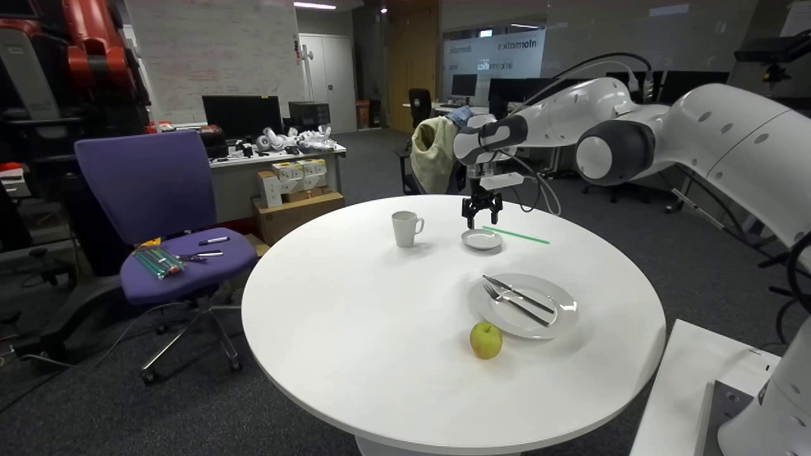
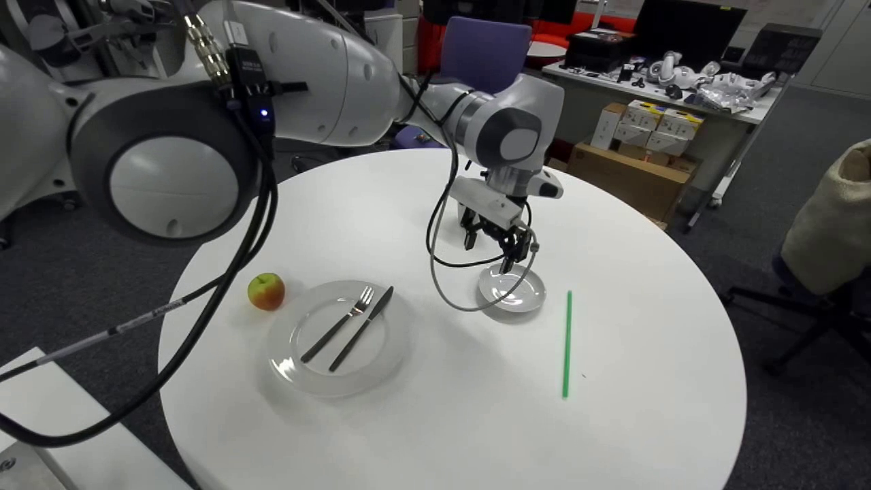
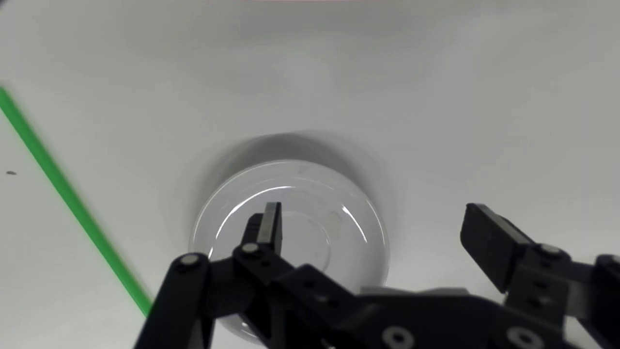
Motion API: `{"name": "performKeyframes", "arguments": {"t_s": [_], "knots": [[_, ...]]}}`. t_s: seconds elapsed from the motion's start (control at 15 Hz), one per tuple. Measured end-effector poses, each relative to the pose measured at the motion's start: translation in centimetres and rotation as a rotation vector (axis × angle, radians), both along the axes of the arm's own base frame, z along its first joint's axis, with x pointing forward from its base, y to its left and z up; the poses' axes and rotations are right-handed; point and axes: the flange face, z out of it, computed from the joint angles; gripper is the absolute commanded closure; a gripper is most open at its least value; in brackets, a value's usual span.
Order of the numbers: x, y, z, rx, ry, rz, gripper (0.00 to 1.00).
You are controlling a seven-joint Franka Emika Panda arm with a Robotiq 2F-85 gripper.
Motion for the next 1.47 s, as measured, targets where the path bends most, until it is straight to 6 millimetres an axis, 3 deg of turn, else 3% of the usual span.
{"name": "performKeyframes", "arguments": {"t_s": [0.53,1.47], "knots": [[0.8,0.4,-4.8,-0.033,-0.005,-0.120,0.00],[0.7,-0.4,-7.2,-0.062,-0.003,-0.159,0.00]]}}
